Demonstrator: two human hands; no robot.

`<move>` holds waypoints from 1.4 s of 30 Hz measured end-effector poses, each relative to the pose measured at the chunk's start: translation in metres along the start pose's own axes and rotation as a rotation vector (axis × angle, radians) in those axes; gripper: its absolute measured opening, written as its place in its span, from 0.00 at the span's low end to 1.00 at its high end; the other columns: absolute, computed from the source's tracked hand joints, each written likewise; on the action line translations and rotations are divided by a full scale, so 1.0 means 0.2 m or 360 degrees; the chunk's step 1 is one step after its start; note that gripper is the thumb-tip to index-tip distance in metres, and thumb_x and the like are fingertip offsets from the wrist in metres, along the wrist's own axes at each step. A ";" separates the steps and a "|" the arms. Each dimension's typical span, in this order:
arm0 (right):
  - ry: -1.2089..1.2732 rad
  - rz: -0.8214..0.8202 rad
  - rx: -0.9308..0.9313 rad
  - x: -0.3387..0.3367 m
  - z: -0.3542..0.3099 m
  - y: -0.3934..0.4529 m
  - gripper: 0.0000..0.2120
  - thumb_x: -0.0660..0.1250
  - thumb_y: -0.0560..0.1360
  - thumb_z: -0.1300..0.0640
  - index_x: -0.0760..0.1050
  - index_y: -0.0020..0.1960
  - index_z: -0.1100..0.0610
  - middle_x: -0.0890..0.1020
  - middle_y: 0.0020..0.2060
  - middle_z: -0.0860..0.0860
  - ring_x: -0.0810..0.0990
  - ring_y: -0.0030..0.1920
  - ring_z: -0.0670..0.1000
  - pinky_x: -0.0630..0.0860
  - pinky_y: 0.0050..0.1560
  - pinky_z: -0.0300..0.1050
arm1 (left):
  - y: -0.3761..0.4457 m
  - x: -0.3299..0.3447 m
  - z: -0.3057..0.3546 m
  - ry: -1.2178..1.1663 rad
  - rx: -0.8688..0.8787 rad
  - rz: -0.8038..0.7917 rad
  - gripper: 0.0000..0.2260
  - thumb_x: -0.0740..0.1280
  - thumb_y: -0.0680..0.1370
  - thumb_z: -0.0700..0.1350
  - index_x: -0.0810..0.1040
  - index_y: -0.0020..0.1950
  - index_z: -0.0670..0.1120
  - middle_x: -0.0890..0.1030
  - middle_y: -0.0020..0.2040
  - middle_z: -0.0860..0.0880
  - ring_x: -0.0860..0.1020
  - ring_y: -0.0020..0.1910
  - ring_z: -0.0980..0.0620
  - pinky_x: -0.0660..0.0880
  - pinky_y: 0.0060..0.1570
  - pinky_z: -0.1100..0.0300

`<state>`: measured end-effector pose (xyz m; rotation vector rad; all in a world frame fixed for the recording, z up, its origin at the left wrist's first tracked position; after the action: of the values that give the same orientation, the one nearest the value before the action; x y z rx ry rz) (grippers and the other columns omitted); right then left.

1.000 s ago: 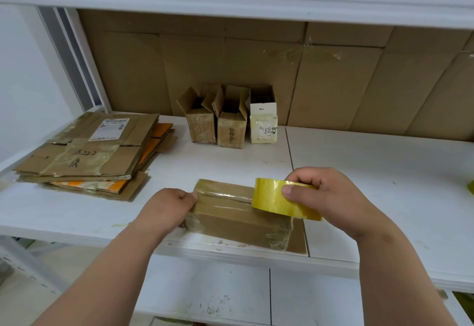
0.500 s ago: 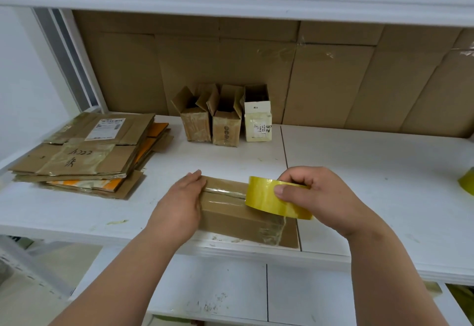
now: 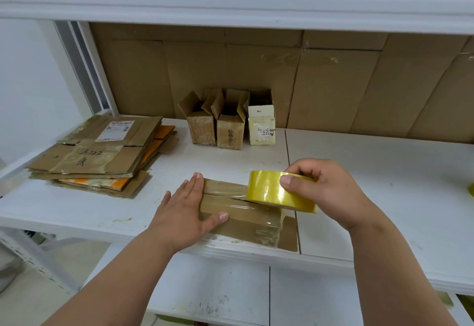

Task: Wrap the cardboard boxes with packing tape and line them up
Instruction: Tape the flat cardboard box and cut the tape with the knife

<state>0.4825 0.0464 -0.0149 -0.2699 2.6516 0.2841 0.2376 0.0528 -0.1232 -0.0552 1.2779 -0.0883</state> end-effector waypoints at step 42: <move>-0.0776 -0.0260 0.0550 -0.04 0.39 0.05 0.13 0.62 0.79 0.42 0.78 0.50 0.50 0.79 0.48 0.49 0.77 0.48 0.48 0.76 0.45 0.44 | 0.02 0.10 0.44 0.0482 0.0027 -0.0284 0.50 0.44 0.67 0.81 0.34 0.80 0.55 0.34 0.80 0.53 0.34 0.79 0.49 0.39 0.77 0.43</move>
<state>0.5196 0.0758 -0.0784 -0.2623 2.1336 -0.1478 0.3271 0.0539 -0.1180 -0.1460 1.5730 -0.2691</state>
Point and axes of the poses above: each hand's wrist, its own y-axis towards the middle knuckle, its own x-axis out of the palm, z = x × y, the point moved 8 cm from there along y, towards the middle knuckle
